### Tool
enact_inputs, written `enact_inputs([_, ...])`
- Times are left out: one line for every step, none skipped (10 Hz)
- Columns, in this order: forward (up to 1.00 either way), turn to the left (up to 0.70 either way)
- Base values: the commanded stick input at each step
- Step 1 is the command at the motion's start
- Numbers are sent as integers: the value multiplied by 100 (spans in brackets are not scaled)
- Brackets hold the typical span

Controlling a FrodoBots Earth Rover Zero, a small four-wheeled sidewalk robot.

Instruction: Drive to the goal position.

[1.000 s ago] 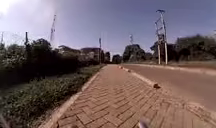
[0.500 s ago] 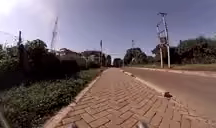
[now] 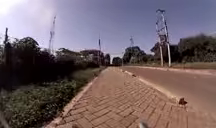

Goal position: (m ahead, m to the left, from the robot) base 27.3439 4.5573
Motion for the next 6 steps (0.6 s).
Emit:
enact_inputs([100,0])
enact_inputs([100,0])
enact_inputs([100,0])
enact_inputs([100,-2])
enact_inputs([100,-13])
enact_inputs([100,-32])
